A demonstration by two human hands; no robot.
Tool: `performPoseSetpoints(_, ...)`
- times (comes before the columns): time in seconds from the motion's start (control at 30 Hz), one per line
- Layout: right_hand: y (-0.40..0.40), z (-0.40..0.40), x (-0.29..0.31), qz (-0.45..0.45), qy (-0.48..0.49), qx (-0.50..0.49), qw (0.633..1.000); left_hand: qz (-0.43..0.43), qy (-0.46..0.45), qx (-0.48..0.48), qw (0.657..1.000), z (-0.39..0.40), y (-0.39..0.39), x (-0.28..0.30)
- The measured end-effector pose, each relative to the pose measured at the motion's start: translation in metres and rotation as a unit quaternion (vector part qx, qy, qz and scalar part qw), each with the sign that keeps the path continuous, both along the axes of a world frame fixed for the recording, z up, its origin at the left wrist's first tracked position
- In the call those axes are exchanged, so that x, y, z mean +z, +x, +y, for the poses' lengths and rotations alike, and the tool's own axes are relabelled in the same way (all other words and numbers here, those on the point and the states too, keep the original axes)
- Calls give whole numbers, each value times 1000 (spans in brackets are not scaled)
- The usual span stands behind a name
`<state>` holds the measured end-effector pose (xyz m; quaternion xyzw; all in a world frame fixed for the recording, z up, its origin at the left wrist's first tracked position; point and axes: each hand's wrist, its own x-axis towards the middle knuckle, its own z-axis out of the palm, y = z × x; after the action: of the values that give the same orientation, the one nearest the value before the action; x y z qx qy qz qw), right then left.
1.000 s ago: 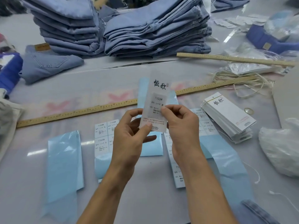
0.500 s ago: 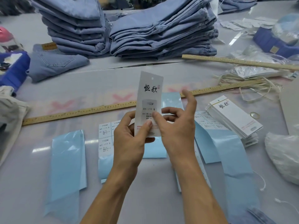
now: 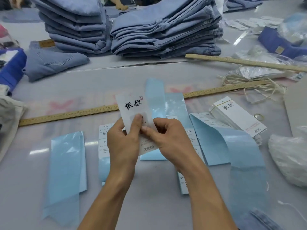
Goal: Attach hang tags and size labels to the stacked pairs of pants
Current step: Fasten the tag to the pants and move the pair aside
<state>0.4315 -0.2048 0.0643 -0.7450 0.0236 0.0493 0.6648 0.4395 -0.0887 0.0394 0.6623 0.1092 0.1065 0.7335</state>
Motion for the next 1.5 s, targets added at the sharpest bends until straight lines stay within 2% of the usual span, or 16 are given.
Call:
performPoseSetpoints(0.17,-1,3,2,35,22,25,999,-2,19,37,999,3,2,0)
performPoseSetpoints(0.33,3,-1,5,26,86,-96,991,-27,35,-47,998,-5,-5,6)
performPoseSetpoints(0.43,3,-2,8,31,107,-114,987,-50,42,-65,996,-4,-7,7)
performPoseSetpoints(0.57,5,-1,2,16,8,-167,986,-58,56,-120,990,-4,-5,-2)
performPoseSetpoints(0.63,5,-3,3,15,-17,-234,972,-63,83,-132,986,-5,-3,-8)
performPoseSetpoints(0.77,5,-16,19,3,61,-358,932,-50,86,-132,986,-2,0,-14)
performPoseSetpoints(0.93,3,-28,57,-100,38,-408,907,-28,165,-169,971,-8,-9,-16)
performPoseSetpoints(1.0,-2,-50,66,-100,-53,-383,917,-22,197,-193,961,-13,-14,-13)
performPoseSetpoints(1.1,-24,-98,64,9,-189,-180,965,-25,210,-196,958,-13,-15,-11)
performPoseSetpoints(1.17,-50,-119,52,138,-286,-14,948,-28,197,-194,960,-11,-14,-12)
performPoseSetpoints(1.23,-70,-130,36,203,-337,49,918,-28,190,-194,962,-11,-14,-12)
performPoseSetpoints(1.27,-77,-134,26,194,-333,13,923,-28,187,-196,962,-10,-14,-12)
performPoseSetpoints(1.33,-87,-151,11,120,-295,-202,926,-27,178,-198,963,-10,-15,-10)
performPoseSetpoints(1.4,-98,-172,-3,62,-327,-391,858,-28,173,-204,963,-10,-16,-9)
performPoseSetpoints(1.43,-104,-181,-11,78,-361,-418,830,-29,171,-206,963,-10,-17,-8)
performPoseSetpoints(1.5,-116,-192,-31,155,-400,-395,812,-27,167,-205,964,-10,-17,-9)
